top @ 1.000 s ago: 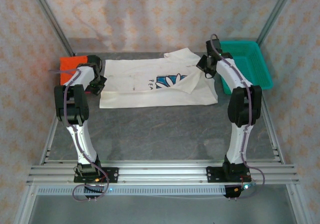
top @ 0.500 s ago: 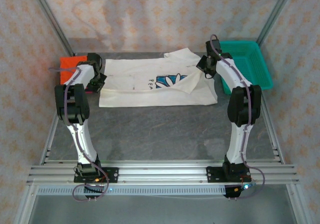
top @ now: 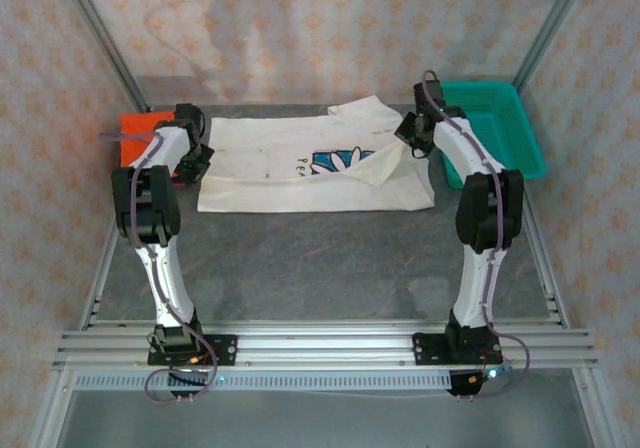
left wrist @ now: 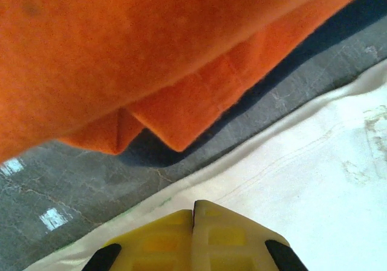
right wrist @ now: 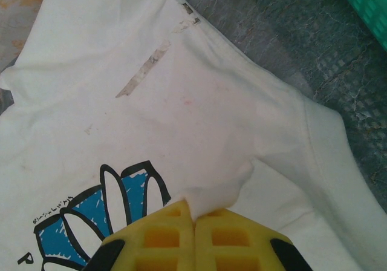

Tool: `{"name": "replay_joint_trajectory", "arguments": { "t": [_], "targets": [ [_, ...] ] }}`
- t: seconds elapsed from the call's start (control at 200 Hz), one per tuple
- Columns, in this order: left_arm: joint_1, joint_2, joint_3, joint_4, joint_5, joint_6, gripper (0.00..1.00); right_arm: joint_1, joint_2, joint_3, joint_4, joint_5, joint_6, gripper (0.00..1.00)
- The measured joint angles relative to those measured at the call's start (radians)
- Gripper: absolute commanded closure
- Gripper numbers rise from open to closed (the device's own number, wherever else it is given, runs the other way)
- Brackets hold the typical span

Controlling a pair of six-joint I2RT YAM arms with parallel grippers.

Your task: Fold and stack the t-shirts

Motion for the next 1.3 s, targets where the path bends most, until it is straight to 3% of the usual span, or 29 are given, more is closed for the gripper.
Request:
{"name": "replay_joint_trajectory", "arguments": {
  "t": [0.115, 0.25, 0.28, 0.345, 0.395, 0.59, 0.731, 0.856, 0.951, 0.981, 1.116, 1.231, 1.296],
  "targets": [
    [0.0, 0.003, 0.017, -0.002, 0.005, 0.008, 1.0, 0.0, 0.0, 0.0, 0.0, 0.0, 0.0, 1.0],
    [0.0, 0.008, 0.029, -0.002, 0.014, 0.016, 0.91, 0.0, 0.0, -0.001, 0.0, -0.004, 0.0, 1.0],
    [0.0, 0.011, 0.031, -0.003, 0.016, 0.018, 0.82, 0.0, 0.0, -0.001, 0.0, -0.005, 0.001, 1.0],
    [0.0, 0.023, 0.039, -0.004, 0.018, 0.023, 0.51, 0.0, 0.0, -0.002, 0.001, -0.008, 0.001, 1.0],
    [0.0, 0.032, 0.042, -0.003, 0.021, 0.026, 0.36, 0.0, 0.0, -0.002, 0.001, -0.013, 0.001, 0.99],
    [0.0, 0.031, 0.034, 0.007, 0.022, 0.044, 0.0, 0.0, 0.0, -0.004, 0.005, -0.031, 0.004, 0.94],
    [-0.011, -0.012, 0.0, 0.007, 0.011, 0.072, 0.0, 0.0, 0.0, -0.005, 0.013, -0.039, 0.005, 0.86],
    [-0.051, -0.09, -0.038, 0.012, -0.015, 0.095, 0.0, -0.001, 0.0, -0.004, 0.026, -0.051, 0.01, 0.47],
    [-0.093, -0.15, -0.071, 0.028, -0.021, 0.101, 0.0, -0.002, 0.001, 0.002, 0.029, -0.053, 0.007, 0.31],
    [-0.105, -0.163, -0.079, 0.036, -0.02, 0.105, 0.06, -0.002, 0.003, 0.011, 0.024, -0.051, 0.005, 0.28],
    [-0.139, -0.164, -0.108, 0.071, 0.002, 0.115, 0.17, -0.002, 0.006, 0.043, 0.024, -0.02, -0.016, 0.26],
    [-0.141, -0.129, -0.131, 0.089, 0.027, 0.123, 0.41, -0.002, 0.0, 0.012, 0.038, -0.013, -0.024, 0.4],
    [-0.141, -0.106, -0.142, 0.093, 0.034, 0.118, 0.44, -0.002, -0.009, -0.042, 0.049, -0.027, -0.025, 0.45]
  ]
}}
